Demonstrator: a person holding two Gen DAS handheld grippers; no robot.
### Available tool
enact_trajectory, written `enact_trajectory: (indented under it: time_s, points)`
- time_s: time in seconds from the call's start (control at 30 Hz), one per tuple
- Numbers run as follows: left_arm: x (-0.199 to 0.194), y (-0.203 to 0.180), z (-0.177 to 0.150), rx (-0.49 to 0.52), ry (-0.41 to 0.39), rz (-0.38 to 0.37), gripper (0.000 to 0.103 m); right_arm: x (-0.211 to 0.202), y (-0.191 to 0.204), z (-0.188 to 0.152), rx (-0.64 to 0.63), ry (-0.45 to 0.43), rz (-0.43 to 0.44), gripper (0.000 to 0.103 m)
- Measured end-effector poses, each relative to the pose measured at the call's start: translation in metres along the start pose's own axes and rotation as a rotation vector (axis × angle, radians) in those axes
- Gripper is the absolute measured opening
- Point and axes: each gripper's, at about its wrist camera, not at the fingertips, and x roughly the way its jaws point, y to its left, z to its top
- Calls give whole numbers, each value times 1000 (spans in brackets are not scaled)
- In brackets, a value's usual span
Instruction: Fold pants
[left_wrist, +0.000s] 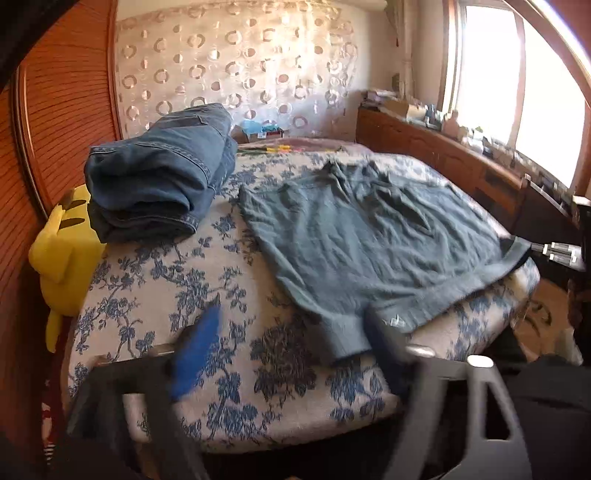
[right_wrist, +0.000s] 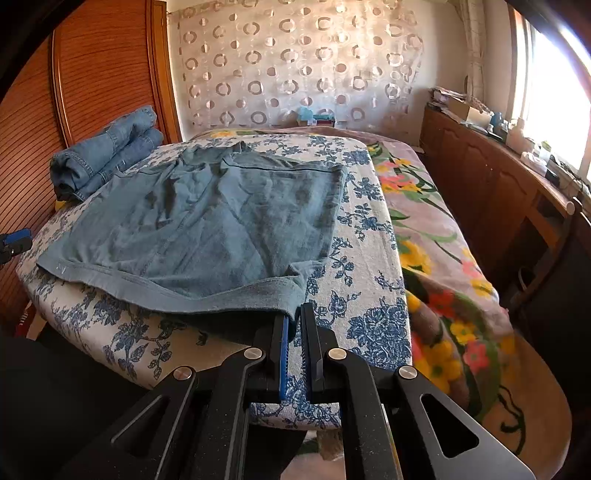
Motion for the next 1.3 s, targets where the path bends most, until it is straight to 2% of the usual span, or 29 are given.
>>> enact_trajectory:
  time_s: [0.07, 0.13, 0.47, 0.87, 1.3]
  points:
    - [3, 2, 4, -16, -2, -18, 85, 2, 0, 1, 1, -5, 2, 6]
    - [6, 0, 7, -3, -5, 12, 85, 3, 1, 3, 5, -15, 8, 6]
    - [31, -3, 4, -12, 32, 11, 85, 9, 19, 24, -13, -87, 67, 6]
    - [39, 3, -8, -18, 70, 39, 85, 44, 72, 46, -100, -114, 202, 6]
    - [33, 12, -12, -45, 61, 52, 85, 72, 131, 70, -194, -101, 341, 6]
